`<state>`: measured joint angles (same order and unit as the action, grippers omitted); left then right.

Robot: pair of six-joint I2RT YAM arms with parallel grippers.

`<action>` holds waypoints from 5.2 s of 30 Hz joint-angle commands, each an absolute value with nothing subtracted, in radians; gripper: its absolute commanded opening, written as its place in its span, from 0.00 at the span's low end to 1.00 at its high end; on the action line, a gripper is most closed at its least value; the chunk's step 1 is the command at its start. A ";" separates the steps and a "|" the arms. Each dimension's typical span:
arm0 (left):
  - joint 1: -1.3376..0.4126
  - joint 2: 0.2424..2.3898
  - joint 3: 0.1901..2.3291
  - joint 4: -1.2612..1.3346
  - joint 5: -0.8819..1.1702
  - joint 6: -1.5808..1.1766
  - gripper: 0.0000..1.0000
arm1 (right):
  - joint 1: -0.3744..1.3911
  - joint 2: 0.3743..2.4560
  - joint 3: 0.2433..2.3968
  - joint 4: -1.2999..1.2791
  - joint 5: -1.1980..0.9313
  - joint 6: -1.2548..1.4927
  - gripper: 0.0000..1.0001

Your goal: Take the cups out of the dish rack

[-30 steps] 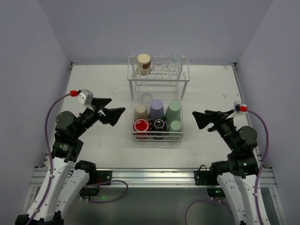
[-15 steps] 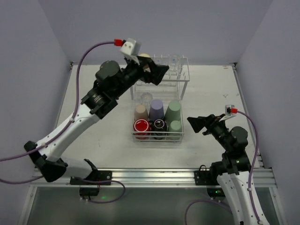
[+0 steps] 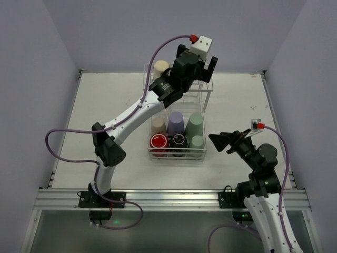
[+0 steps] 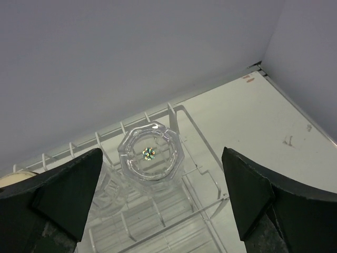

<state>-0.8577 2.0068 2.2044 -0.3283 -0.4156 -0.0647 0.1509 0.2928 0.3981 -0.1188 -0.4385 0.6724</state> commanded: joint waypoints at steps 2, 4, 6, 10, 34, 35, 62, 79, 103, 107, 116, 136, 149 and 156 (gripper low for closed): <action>-0.854 2.059 2.321 -0.377 -0.515 0.040 1.00 | 0.156 0.287 0.387 -0.095 -0.459 0.655 0.91; -0.854 2.080 2.318 -0.373 -0.537 0.060 1.00 | 0.156 0.285 0.388 -0.101 -0.460 0.652 0.91; -0.854 2.091 2.312 -0.367 -0.541 0.069 1.00 | 0.158 0.285 0.391 -0.103 -0.460 0.650 0.92; -0.853 2.108 2.312 -0.356 -0.538 0.074 1.00 | 0.158 0.290 0.393 -0.103 -0.463 0.650 0.93; -0.798 2.207 2.347 -0.322 -0.407 0.052 0.88 | 0.156 0.313 0.402 -0.100 -0.482 0.647 0.94; -0.796 2.210 2.349 -0.321 -0.403 0.051 0.85 | 0.158 0.313 0.403 -0.098 -0.480 0.647 0.94; -0.795 1.975 2.303 -0.169 -0.301 -0.043 0.29 | 0.156 0.462 0.492 0.178 -0.525 0.857 0.92; -0.796 1.373 1.468 0.319 0.198 -0.708 0.24 | 0.158 0.561 0.566 0.538 -0.597 1.038 0.72; -0.851 1.373 1.220 0.548 0.258 -0.838 0.24 | 0.262 0.742 0.695 0.680 -0.621 1.049 0.48; -0.851 1.370 1.189 0.566 0.265 -0.844 0.30 | 0.282 0.770 0.699 0.701 -0.612 1.052 0.34; -0.851 1.278 1.203 0.329 0.149 -0.651 1.00 | 0.285 0.710 0.735 0.381 -0.517 0.899 0.00; -0.851 0.744 0.947 -0.485 -0.326 -0.201 1.00 | 0.075 1.216 1.377 -0.690 0.006 0.282 0.00; -0.851 0.637 0.747 -0.405 -0.310 -0.202 1.00 | 0.005 1.919 1.701 -0.825 -0.143 0.261 0.00; -0.850 0.637 0.744 -0.402 -0.287 -0.202 1.00 | 0.021 2.003 1.769 -0.882 -0.049 0.255 0.06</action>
